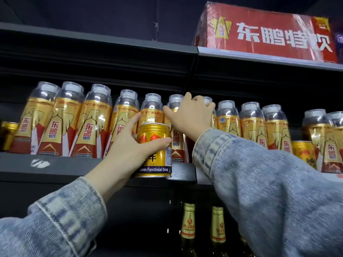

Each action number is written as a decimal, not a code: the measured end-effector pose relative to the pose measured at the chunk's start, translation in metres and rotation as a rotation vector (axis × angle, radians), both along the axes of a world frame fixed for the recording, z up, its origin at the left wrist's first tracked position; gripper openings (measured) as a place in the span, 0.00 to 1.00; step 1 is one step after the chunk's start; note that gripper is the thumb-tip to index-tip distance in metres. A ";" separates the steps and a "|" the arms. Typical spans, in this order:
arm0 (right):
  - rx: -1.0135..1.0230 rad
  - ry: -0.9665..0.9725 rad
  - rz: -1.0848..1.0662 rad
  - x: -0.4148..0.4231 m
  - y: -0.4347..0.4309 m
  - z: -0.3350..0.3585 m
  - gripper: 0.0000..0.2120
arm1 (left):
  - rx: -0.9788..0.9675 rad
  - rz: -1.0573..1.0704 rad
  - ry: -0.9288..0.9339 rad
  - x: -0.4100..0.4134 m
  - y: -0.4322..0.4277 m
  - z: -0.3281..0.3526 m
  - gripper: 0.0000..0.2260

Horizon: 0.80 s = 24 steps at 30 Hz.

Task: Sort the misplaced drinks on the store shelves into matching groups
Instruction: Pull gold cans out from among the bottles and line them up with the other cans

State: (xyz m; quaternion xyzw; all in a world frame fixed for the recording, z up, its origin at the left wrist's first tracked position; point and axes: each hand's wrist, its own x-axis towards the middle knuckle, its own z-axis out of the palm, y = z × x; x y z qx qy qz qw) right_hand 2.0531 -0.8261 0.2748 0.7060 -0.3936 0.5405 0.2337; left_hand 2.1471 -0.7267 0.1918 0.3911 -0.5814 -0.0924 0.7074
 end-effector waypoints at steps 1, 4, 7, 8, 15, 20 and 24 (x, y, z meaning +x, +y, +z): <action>-0.004 -0.023 0.054 -0.002 0.001 -0.002 0.28 | -0.011 0.005 -0.005 -0.001 0.000 -0.001 0.50; 0.042 -0.132 0.324 -0.015 0.010 -0.010 0.27 | -0.047 0.022 0.000 -0.004 0.000 -0.003 0.53; 0.274 -0.154 0.735 -0.028 0.027 -0.025 0.33 | -0.082 0.045 0.007 -0.008 0.001 -0.006 0.54; 0.407 -0.117 0.823 -0.032 0.033 -0.031 0.36 | -0.093 0.044 0.007 -0.011 0.002 -0.006 0.54; 0.913 0.016 1.050 -0.039 0.047 -0.047 0.39 | -0.133 0.130 -0.036 -0.017 0.005 -0.012 0.48; 0.882 0.014 1.091 -0.032 0.048 -0.050 0.19 | -0.070 0.145 -0.125 -0.015 0.025 -0.016 0.47; 0.922 -0.063 1.155 -0.021 0.050 -0.051 0.24 | 0.114 0.274 -0.389 -0.002 0.046 -0.030 0.50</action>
